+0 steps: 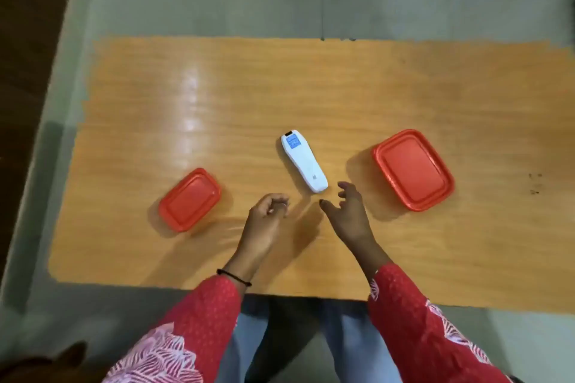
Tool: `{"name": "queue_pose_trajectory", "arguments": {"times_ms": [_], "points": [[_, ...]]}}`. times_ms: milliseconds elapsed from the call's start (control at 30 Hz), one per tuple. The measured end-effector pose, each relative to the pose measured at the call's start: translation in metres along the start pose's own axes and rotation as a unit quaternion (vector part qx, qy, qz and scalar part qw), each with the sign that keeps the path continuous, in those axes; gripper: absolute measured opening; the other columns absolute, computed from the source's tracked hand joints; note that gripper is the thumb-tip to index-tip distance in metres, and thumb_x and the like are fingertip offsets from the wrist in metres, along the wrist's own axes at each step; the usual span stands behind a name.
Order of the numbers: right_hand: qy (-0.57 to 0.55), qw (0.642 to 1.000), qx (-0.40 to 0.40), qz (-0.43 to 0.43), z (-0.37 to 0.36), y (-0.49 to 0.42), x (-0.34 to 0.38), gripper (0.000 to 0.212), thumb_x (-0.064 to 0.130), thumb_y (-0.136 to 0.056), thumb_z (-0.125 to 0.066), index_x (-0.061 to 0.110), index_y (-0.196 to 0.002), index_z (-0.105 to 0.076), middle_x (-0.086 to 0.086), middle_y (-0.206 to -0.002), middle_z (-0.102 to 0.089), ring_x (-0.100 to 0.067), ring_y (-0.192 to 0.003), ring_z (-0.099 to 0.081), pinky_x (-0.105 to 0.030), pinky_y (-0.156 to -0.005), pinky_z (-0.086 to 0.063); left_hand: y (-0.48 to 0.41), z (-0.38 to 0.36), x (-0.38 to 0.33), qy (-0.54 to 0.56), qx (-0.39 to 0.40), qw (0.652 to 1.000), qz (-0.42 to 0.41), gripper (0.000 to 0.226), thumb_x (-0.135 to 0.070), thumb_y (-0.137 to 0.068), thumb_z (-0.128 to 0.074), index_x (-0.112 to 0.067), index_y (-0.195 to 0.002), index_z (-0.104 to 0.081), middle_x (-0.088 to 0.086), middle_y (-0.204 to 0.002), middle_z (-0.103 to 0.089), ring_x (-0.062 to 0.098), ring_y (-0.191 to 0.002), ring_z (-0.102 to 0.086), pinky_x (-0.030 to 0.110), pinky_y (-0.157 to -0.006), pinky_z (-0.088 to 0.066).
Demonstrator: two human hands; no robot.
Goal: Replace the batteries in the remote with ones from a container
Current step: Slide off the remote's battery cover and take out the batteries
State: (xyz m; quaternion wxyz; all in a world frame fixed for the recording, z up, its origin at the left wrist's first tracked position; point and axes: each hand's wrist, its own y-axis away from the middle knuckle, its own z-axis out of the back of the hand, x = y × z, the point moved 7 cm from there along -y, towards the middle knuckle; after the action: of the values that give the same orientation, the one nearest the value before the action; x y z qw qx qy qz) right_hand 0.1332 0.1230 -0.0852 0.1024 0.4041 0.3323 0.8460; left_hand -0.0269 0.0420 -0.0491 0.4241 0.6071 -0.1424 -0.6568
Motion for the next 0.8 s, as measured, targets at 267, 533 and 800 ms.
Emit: {"name": "queue_pose_trajectory", "arguments": {"times_ms": [267, 533, 800], "points": [[0.178, 0.932, -0.219, 0.229, -0.046, -0.060, 0.015, 0.054, 0.037, -0.077, -0.064, 0.016, -0.125, -0.050, -0.006, -0.121, -0.050, -0.028, -0.108, -0.042, -0.038, -0.089, -0.033, -0.084, -0.011, 0.037, 0.090, -0.027, 0.986, -0.137, 0.023, -0.008, -0.095, -0.046, -0.014, -0.114, -0.056, 0.001, -0.106, -0.061, 0.008, -0.082, -0.060, 0.014, -0.062, -0.050], [-0.105, 0.921, -0.154, 0.341, -0.063, 0.041, -0.033, 0.045, 0.029, -0.080, -0.070, 0.016, -0.119, -0.050, 0.004, -0.110, -0.047, 0.001, -0.094, -0.050, -0.005, -0.074, -0.040, -0.021, -0.017, 0.075, 0.205, 0.115, 0.935, -0.264, 0.043, -0.021, -0.092, -0.054, -0.019, -0.134, -0.044, 0.003, -0.116, -0.067, 0.017, -0.108, -0.064, 0.032, -0.090, -0.051], [-0.319, 0.894, 0.146, 0.280, -0.102, 0.119, -0.099, 0.033, 0.016, -0.089, -0.061, 0.016, -0.120, -0.050, -0.014, -0.115, -0.062, -0.023, -0.091, -0.067, -0.036, -0.059, -0.058, 0.061, -0.020, 0.138, 0.303, 0.163, 0.896, -0.280, 0.037, -0.001, -0.093, -0.046, -0.013, -0.127, -0.049, 0.007, -0.105, -0.066, 0.018, -0.094, -0.062, 0.024, -0.081, -0.053]]}}
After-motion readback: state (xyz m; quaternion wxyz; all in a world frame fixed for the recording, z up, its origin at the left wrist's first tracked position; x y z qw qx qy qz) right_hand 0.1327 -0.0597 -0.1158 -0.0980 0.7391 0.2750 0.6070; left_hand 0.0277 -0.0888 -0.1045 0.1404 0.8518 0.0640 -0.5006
